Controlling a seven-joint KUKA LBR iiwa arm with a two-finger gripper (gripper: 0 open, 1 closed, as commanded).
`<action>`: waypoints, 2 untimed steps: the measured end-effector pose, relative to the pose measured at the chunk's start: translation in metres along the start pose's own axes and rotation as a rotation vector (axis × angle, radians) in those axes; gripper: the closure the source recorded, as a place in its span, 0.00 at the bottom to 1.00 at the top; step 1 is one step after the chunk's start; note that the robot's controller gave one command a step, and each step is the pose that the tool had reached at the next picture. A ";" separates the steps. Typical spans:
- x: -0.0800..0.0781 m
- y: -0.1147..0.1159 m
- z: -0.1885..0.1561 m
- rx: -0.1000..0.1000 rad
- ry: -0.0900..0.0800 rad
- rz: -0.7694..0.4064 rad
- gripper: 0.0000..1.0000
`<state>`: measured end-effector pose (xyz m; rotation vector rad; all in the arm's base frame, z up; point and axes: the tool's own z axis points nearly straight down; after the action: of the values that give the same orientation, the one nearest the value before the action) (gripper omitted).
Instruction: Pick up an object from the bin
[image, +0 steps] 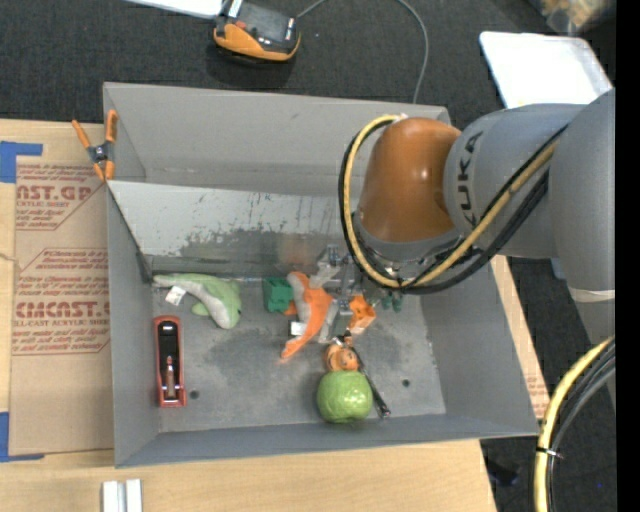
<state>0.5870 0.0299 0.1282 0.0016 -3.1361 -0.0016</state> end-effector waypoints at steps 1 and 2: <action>-0.002 0.000 -0.004 0.000 -0.008 0.000 0.00; -0.007 0.027 0.035 -0.002 -0.014 0.117 0.00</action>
Offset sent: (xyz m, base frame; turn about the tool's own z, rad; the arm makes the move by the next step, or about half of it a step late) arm 0.0052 0.0381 -0.0557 0.1577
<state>0.5943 0.0567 0.0935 -0.1821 -3.1452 -0.0039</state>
